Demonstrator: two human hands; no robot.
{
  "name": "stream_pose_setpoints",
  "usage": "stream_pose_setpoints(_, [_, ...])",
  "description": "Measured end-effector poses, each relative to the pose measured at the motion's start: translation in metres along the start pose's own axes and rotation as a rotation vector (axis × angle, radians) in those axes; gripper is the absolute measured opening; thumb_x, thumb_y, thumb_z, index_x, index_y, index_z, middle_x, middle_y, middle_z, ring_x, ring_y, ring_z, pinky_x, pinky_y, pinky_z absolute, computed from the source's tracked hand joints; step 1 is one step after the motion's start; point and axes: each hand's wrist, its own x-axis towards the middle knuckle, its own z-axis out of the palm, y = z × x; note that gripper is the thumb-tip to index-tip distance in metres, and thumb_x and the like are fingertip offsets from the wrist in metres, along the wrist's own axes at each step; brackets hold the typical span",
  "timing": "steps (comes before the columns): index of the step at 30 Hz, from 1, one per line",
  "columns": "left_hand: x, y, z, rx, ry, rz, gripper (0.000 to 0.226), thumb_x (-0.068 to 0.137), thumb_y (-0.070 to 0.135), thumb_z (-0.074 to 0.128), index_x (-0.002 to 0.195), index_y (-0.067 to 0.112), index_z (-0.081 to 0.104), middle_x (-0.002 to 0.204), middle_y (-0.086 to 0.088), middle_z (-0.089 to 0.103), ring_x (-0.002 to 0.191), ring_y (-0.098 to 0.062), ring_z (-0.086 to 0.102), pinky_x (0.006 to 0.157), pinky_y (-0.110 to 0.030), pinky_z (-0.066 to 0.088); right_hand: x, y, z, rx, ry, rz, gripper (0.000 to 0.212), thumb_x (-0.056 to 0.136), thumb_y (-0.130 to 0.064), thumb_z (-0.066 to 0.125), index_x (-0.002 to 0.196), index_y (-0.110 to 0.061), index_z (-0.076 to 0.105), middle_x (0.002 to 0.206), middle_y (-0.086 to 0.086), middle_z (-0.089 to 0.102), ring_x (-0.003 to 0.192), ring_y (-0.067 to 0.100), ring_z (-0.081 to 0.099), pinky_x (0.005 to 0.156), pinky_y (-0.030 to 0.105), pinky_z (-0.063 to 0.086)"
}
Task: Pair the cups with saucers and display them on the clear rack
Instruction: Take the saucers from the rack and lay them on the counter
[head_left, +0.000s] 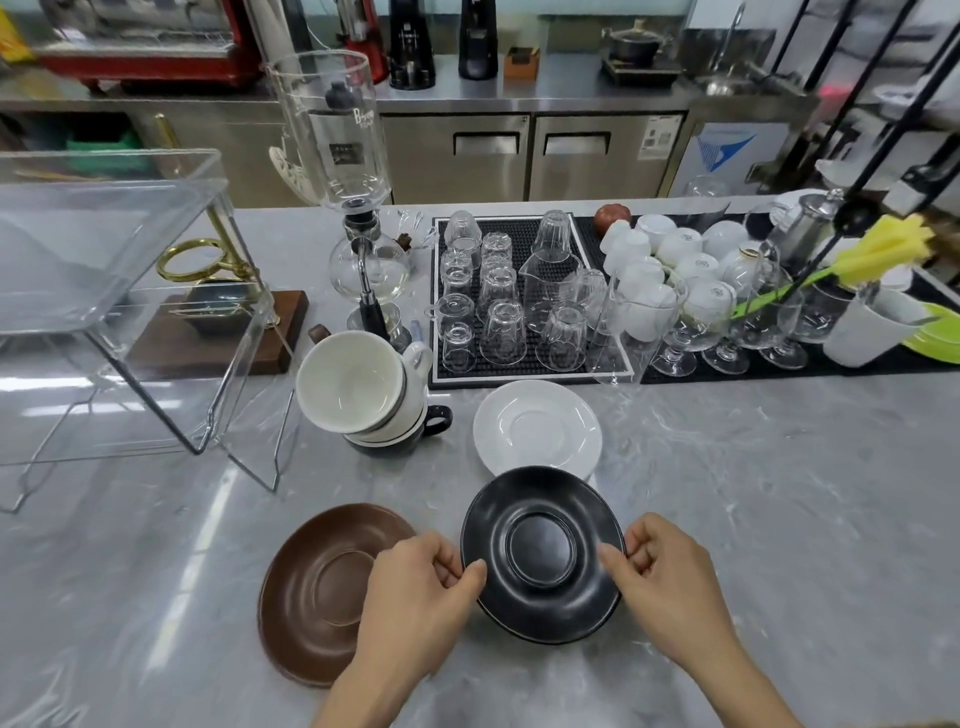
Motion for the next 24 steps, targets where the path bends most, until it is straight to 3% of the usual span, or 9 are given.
stream_pose_setpoints(5, [-0.009, -0.007, -0.001, 0.065, -0.071, -0.026, 0.031, 0.073, 0.039, 0.078, 0.058, 0.015, 0.064, 0.045, 0.007, 0.062, 0.051, -0.002, 0.060, 0.048, -0.014, 0.039, -0.012, 0.006, 0.001, -0.032, -0.032, 0.009, 0.026, 0.075, -0.019, 0.078, 0.064, -0.014, 0.055, 0.049, 0.005, 0.056, 0.043, 0.006, 0.046, 0.048, 0.017, 0.041])
stream_pose_setpoints(10, [-0.014, -0.010, -0.002, 0.118, -0.093, -0.029, 0.034, 0.073, 0.040, 0.078, 0.054, 0.020, 0.058, 0.041, 0.011, 0.058, 0.049, 0.000, 0.058, 0.049, -0.011, 0.037, -0.016, 0.011, 0.004, -0.101, -0.041, 0.015, 0.027, 0.074, -0.024, 0.079, 0.064, -0.015, 0.055, 0.053, 0.007, 0.060, 0.049, 0.014, 0.052, 0.052, 0.028, 0.043])
stream_pose_setpoints(14, [-0.015, -0.009, -0.002, 0.170, -0.109, -0.012, 0.034, 0.078, 0.041, 0.075, 0.057, 0.021, 0.057, 0.047, 0.006, 0.060, 0.051, -0.004, 0.057, 0.055, -0.007, 0.035, -0.018, 0.010, 0.006, -0.145, -0.053, -0.003, 0.027, 0.075, -0.024, 0.078, 0.065, -0.014, 0.055, 0.051, 0.001, 0.057, 0.051, 0.014, 0.053, 0.050, 0.022, 0.039])
stream_pose_setpoints(18, [-0.016, -0.008, -0.001, 0.209, -0.114, 0.003, 0.031, 0.079, 0.038, 0.073, 0.061, 0.017, 0.061, 0.057, 0.001, 0.067, 0.060, -0.011, 0.063, 0.058, -0.019, 0.043, -0.019, 0.010, 0.008, -0.153, -0.063, 0.003, 0.027, 0.075, -0.026, 0.077, 0.065, -0.015, 0.055, 0.048, -0.001, 0.055, 0.049, 0.010, 0.051, 0.049, 0.019, 0.036])
stream_pose_setpoints(24, [-0.017, -0.009, 0.002, 0.271, -0.123, 0.024, 0.031, 0.081, 0.042, 0.070, 0.069, 0.014, 0.064, 0.064, 0.002, 0.069, 0.067, -0.012, 0.064, 0.062, -0.026, 0.047, -0.020, 0.013, 0.010, -0.162, -0.074, 0.008, 0.027, 0.076, -0.027, 0.077, 0.065, -0.017, 0.054, 0.048, -0.001, 0.053, 0.048, 0.009, 0.050, 0.050, 0.021, 0.038])
